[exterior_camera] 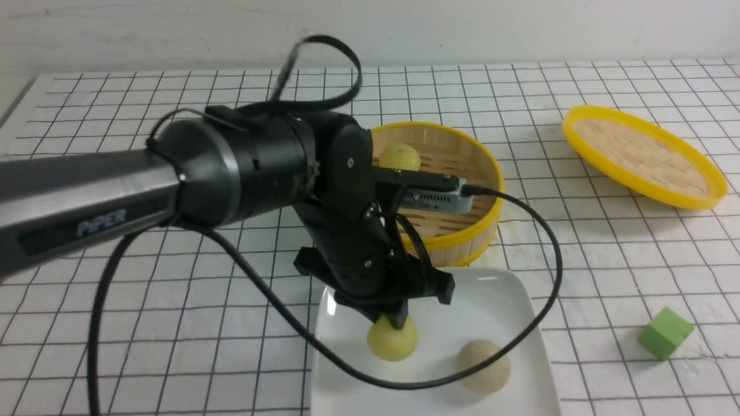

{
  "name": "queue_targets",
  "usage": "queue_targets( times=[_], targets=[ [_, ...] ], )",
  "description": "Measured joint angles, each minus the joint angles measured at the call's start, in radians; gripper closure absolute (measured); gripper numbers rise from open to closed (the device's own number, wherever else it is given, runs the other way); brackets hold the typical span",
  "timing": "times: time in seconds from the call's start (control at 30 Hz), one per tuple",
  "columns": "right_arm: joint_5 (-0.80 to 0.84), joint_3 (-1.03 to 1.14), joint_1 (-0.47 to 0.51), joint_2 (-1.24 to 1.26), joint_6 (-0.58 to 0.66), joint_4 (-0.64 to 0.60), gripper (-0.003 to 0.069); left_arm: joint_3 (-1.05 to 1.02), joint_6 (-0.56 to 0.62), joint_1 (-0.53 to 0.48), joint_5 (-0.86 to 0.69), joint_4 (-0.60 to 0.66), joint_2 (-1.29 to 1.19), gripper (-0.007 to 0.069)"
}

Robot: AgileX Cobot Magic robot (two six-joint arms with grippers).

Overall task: Put the steamed buns into the plate on the white-black tablecloth.
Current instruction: 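Carry the bun from the bamboo steamer to the plate with the left gripper, then reach into the bamboo steamer and grasp a bun with the left gripper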

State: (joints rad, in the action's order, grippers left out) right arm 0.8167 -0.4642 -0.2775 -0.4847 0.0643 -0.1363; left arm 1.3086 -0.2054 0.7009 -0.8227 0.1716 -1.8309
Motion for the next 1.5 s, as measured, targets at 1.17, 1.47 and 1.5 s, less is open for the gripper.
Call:
queue_targets(
  times=[1.17,1.47,1.5],
  targets=[
    [-0.009,0.000,0.000,0.000,-0.012,-0.008,0.0578,1.010,-0.133,-0.172,-0.124,-0.165,-0.568,0.0198],
    [-0.009,0.000,0.000,0.000,-0.012,-0.008,0.0565,1.016,-0.180,-0.170,-0.141,-0.183,-0.634,0.0384],
    [-0.009,0.000,0.000,0.000,-0.012,-0.008,0.0563,1.019,-0.194,-0.168,-0.164,-0.194,-0.626,0.0501]
  ],
)
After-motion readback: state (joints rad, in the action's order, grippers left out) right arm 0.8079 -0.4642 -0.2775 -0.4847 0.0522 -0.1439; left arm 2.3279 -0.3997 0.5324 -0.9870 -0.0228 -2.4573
